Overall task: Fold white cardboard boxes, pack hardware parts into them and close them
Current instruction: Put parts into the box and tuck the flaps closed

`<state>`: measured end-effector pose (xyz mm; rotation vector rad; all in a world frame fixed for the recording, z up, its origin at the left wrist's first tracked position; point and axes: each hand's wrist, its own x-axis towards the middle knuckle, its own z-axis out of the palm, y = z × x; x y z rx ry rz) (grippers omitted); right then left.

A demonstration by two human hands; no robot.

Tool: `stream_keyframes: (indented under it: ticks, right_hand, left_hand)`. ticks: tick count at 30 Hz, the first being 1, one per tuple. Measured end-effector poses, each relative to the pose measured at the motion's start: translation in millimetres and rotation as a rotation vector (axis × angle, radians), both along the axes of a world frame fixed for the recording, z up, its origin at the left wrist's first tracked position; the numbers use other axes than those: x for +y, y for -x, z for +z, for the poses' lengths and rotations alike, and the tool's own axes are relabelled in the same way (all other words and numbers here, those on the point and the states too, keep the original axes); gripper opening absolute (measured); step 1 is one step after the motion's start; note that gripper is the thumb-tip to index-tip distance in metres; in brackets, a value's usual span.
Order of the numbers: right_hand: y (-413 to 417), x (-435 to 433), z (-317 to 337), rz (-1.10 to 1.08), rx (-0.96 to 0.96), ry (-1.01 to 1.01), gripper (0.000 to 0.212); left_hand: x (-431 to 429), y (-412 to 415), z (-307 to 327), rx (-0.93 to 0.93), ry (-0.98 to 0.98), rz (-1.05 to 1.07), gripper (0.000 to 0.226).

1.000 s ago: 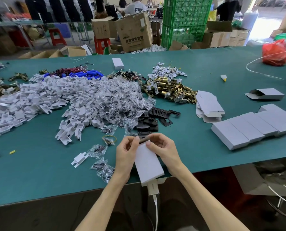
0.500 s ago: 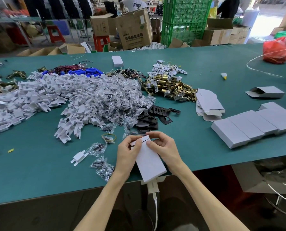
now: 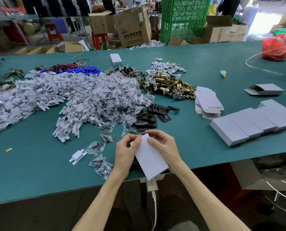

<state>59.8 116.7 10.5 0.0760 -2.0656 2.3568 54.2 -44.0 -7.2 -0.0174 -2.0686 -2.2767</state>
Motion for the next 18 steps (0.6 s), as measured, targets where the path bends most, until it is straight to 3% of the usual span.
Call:
stream_keyframes:
  ticks: [18]
  right_hand:
    - [1.9,1.3,-2.6,-0.067,0.013,0.002,0.022]
  left_hand:
    - [-2.1,-4.0,5.5,0.014,-0.007,-0.100,0.019]
